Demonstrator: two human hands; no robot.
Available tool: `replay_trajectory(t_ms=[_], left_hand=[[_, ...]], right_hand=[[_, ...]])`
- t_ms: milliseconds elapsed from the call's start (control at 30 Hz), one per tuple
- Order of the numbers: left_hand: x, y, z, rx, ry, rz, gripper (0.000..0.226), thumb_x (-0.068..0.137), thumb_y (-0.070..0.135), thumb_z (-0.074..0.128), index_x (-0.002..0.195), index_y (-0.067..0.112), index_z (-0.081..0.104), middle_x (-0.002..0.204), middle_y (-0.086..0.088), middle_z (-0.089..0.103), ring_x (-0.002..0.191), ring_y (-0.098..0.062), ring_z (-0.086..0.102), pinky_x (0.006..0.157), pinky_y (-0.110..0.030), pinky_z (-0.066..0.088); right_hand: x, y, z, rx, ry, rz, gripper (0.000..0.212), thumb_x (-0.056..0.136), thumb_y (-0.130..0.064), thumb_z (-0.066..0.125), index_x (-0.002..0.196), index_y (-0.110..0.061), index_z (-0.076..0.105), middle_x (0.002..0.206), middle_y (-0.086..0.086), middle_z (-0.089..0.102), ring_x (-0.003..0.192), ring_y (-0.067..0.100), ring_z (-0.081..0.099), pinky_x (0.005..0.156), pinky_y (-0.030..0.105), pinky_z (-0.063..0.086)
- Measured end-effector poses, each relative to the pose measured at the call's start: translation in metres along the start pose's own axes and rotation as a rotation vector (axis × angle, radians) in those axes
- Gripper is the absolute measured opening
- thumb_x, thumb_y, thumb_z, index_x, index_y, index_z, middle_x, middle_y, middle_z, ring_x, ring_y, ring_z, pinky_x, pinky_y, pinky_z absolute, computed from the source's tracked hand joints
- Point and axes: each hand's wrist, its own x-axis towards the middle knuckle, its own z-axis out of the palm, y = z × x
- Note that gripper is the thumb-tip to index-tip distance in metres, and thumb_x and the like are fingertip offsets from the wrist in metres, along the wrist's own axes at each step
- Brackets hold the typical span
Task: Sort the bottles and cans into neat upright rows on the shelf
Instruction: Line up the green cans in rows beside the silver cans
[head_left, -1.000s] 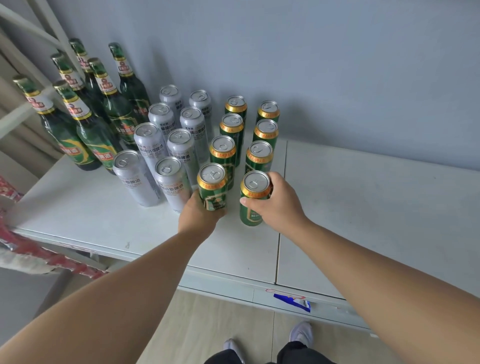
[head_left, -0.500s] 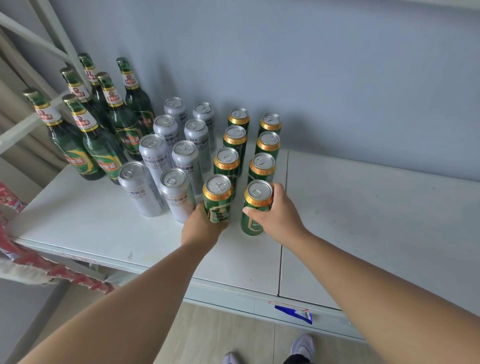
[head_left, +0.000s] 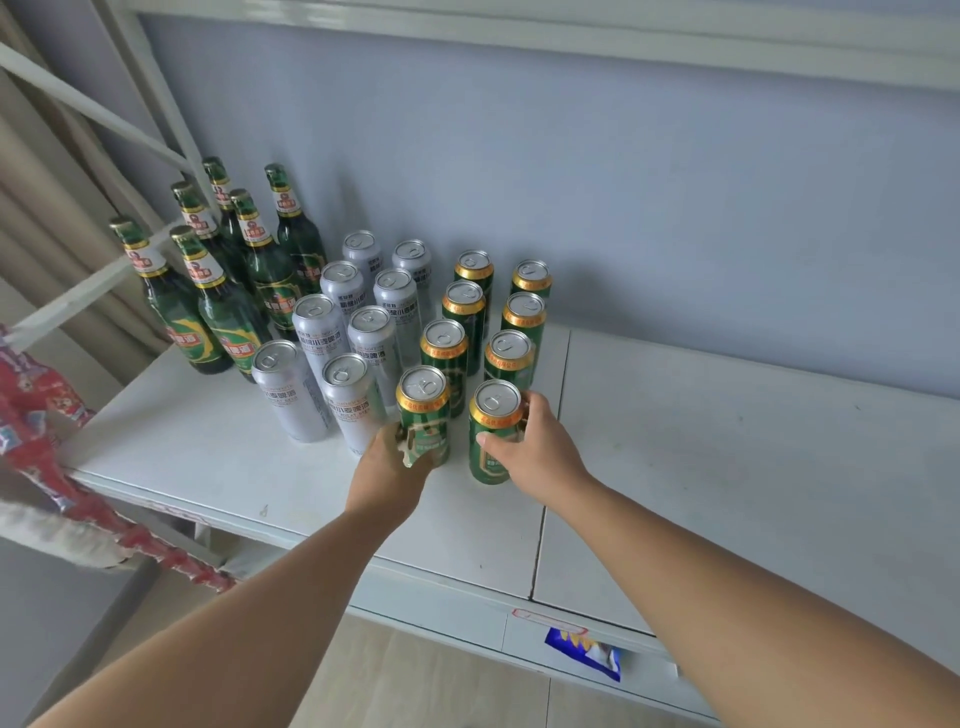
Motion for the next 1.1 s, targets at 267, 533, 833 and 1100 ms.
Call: replay_trajectory(t_ms=[267,533,833,1100], left_hand=[[-0.038,0.014,-0.001,0.06,0.036,-0.026,0.054,0.091,0.042,0.07,0.136,0.017,0.052,0.132,-0.003,0.061,0.115,-0.019,0.06,0.092,-0.03,0.046],[-0.085,0.028,0.004,0.069,0.073,-0.037,0.058,0.091,0.041,0.07,0.139,0.017,0.05,0.136,0.0,0.059,0.122,-0.017,0.058,0.095,-0.028,0.044],[-0.13,0.026,-0.003,0.12,0.138,-0.04,0.058,0.092,0.048,0.067,0.141,0.02,0.051,0.139,0.004,0.057,0.122,-0.013,0.058,0.093,-0.026,0.045],[-0.136,0.02,-0.008,0.165,0.089,-0.031,0.06,0.092,0.051,0.065,0.141,0.021,0.05,0.139,0.005,0.057,0.124,-0.012,0.056,0.095,-0.027,0.045]], right_hand=[[-0.021,0.01,-0.02,0.006,-0.035,-0.035,0.073,0.087,-0.044,0.072,0.146,-0.019,0.037,0.137,-0.004,0.055,0.118,0.016,0.054,0.09,0.029,0.042],[-0.043,0.029,-0.036,0.02,-0.057,-0.058,0.083,0.085,-0.051,0.071,0.151,-0.018,0.033,0.153,0.002,0.045,0.138,0.02,0.046,0.107,0.035,0.041],[-0.065,0.033,-0.043,-0.023,-0.07,-0.118,0.067,0.086,-0.046,0.073,0.138,-0.013,0.046,0.136,0.006,0.054,0.12,0.023,0.055,0.086,0.029,0.042],[-0.08,0.039,-0.04,-0.089,-0.082,-0.119,0.065,0.088,-0.051,0.068,0.138,-0.013,0.052,0.141,0.004,0.055,0.126,0.021,0.054,0.094,0.031,0.043]])
